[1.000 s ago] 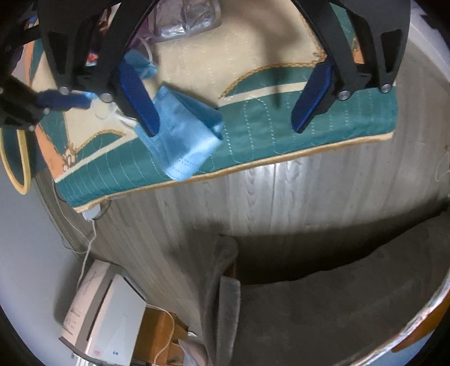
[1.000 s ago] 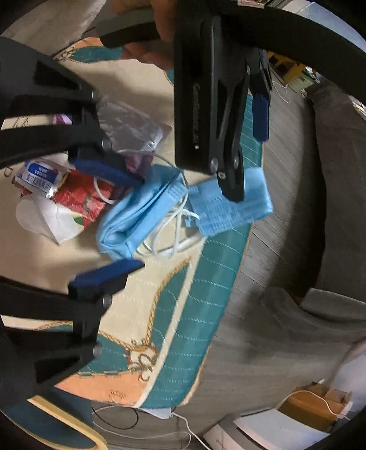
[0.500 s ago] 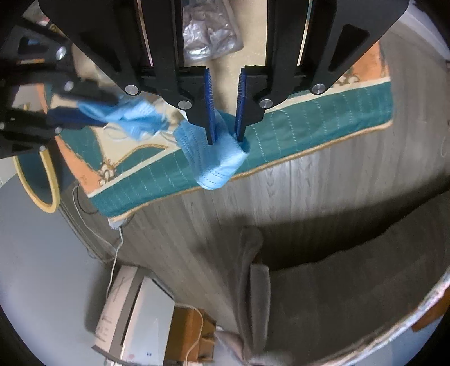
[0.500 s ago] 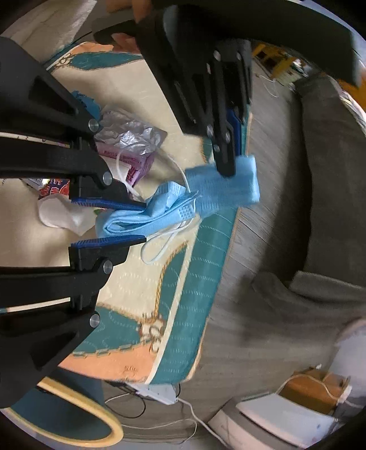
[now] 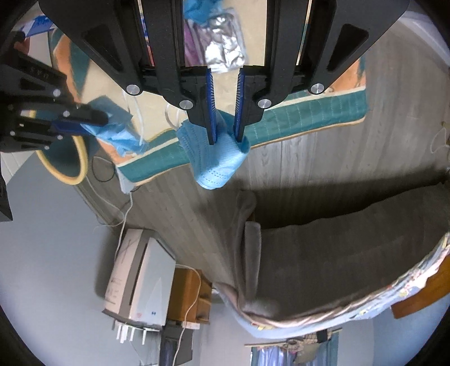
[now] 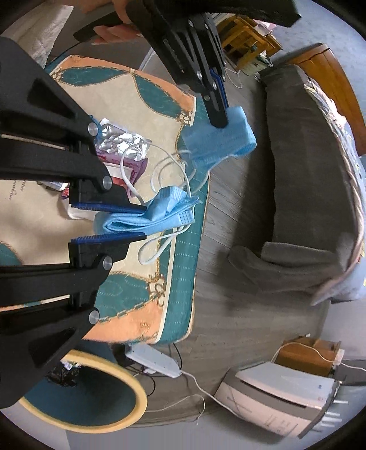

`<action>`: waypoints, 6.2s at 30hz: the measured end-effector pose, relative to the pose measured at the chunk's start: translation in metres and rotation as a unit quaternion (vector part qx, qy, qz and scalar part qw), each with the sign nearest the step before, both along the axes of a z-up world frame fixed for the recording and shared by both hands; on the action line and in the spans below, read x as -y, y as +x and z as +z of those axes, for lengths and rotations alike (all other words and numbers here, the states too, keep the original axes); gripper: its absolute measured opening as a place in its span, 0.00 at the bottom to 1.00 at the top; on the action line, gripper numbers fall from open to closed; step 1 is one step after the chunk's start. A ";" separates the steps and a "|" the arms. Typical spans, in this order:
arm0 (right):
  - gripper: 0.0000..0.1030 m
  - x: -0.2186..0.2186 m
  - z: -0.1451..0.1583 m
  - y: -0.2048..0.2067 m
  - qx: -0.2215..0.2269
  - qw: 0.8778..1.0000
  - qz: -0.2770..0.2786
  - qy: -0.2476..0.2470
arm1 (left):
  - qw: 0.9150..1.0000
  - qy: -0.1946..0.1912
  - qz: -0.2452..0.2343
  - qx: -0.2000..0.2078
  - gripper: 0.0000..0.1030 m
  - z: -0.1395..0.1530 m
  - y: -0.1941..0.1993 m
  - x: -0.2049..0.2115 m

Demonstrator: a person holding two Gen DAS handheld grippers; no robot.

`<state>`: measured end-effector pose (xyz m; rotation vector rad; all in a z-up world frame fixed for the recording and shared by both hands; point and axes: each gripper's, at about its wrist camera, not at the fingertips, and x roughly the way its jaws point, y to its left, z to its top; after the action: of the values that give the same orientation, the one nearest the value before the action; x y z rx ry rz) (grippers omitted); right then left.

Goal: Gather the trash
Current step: 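Carry both blue masks over the bin and open both tools to drop them, then move both open tools back over the remaining trash on the cushion, then grasp the blue glove with left tool while right tool grasps the small white-blue box, then carry glove and small box over the bin and open both tools to drop them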

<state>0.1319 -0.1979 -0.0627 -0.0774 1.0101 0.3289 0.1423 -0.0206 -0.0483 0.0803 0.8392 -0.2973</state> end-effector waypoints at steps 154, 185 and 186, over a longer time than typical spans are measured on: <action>0.26 -0.046 -0.124 -0.041 -0.211 0.976 -0.055 -0.006 | 0.960 0.151 -0.172 -0.162 0.51 -0.133 -0.094 0.002; 0.18 0.040 0.015 -0.039 -0.030 0.993 -0.108 0.029 | 0.993 0.021 -0.110 -0.028 0.36 -0.011 -0.066 0.024; 0.18 0.043 0.013 -0.038 -0.028 0.993 -0.113 0.030 | 0.993 0.020 -0.110 -0.026 0.36 -0.012 -0.065 0.028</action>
<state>0.0935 -0.2411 -0.0498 0.1012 1.0517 0.1553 0.0769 -0.0483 -0.0599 0.2044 0.8889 -0.4907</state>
